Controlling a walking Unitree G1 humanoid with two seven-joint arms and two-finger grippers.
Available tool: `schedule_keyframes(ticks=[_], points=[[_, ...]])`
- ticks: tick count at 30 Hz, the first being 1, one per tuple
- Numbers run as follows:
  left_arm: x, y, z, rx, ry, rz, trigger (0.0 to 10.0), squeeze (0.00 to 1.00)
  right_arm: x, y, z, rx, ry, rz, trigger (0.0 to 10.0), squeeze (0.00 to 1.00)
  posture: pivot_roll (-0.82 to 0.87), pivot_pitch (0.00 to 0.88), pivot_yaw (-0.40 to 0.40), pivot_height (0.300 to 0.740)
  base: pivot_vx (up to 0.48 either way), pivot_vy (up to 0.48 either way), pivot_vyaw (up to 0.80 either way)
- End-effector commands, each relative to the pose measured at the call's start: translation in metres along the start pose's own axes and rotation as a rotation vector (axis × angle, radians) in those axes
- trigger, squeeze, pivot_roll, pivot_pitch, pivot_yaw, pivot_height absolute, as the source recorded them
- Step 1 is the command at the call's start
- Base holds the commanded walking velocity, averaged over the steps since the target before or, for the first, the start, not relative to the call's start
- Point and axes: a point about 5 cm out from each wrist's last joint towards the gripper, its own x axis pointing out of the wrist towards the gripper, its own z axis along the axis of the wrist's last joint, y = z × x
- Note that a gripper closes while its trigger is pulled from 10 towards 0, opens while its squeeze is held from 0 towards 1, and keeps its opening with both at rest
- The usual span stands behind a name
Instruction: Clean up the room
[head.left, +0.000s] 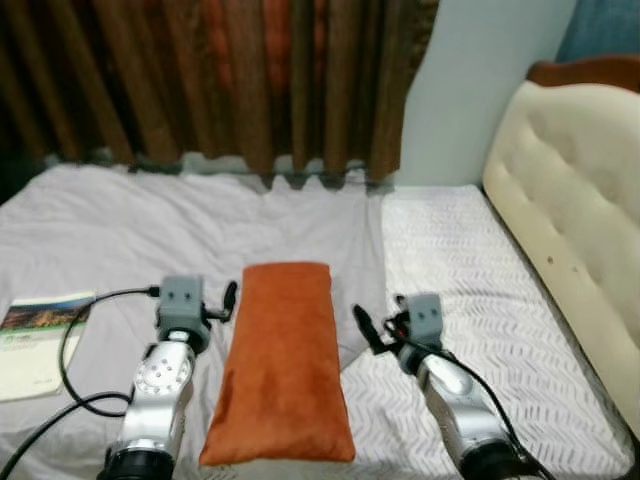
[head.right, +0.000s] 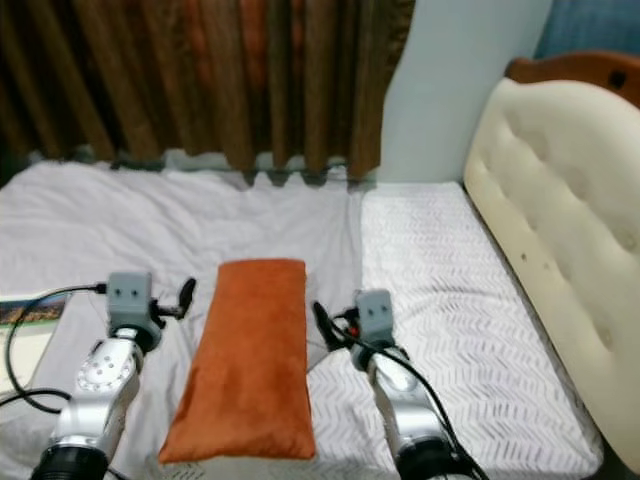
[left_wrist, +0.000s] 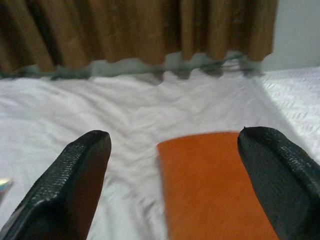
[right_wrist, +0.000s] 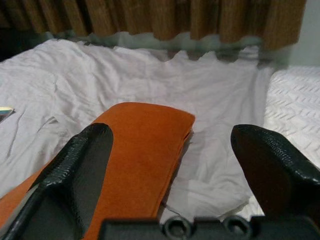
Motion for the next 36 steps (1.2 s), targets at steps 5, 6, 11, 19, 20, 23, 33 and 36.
schedule_keyframes(ticks=[5,6,11,19,20,23,33,36], points=[[0.017,0.005,0.002,-0.117,0.062,-0.003,10.0,0.00,0.008,-0.011,-0.005,0.160,0.110,0.001,10.0,0.00,0.07,0.000,-0.017,0.740,0.000,0.000,0.00],[0.022,0.010,0.000,-0.154,0.089,-0.013,10.0,0.00,0.012,-0.011,-0.003,0.182,0.123,0.003,10.0,0.00,0.07,0.013,-0.020,0.740,0.000,0.000,0.00],[0.030,0.050,-0.008,-0.300,0.216,0.058,10.0,0.00,0.021,-0.006,-0.005,0.337,0.159,-0.002,10.0,0.00,0.11,0.209,-0.034,0.740,0.000,0.000,0.00],[0.035,0.069,0.001,-0.413,0.201,0.062,10.0,0.00,0.026,-0.006,0.000,0.419,0.116,-0.019,10.0,0.00,0.09,0.460,-0.023,0.740,0.000,0.000,0.00],[0.035,0.069,0.003,-0.428,0.191,0.051,10.0,0.00,0.026,-0.005,0.002,0.428,0.109,-0.021,10.0,0.00,0.09,0.460,-0.023,0.740,0.000,0.000,0.00],[0.034,0.072,0.000,-0.464,0.190,0.065,10.0,0.00,0.032,0.001,0.007,0.491,0.079,-0.027,10.0,0.00,0.06,0.531,-0.025,0.740,0.000,0.000,0.00],[0.025,0.045,-0.032,-0.549,0.321,0.008,10.0,0.00,0.038,0.018,0.008,0.520,0.070,0.009,10.0,0.00,0.01,0.576,-0.034,0.740,0.000,0.000,0.00],[0.026,0.039,-0.034,-0.586,0.320,0.003,10.0,0.00,0.039,0.024,0.010,0.533,0.055,0.034,10.0,0.00,0.00,0.579,-0.033,0.740,0.000,0.000,0.00]])
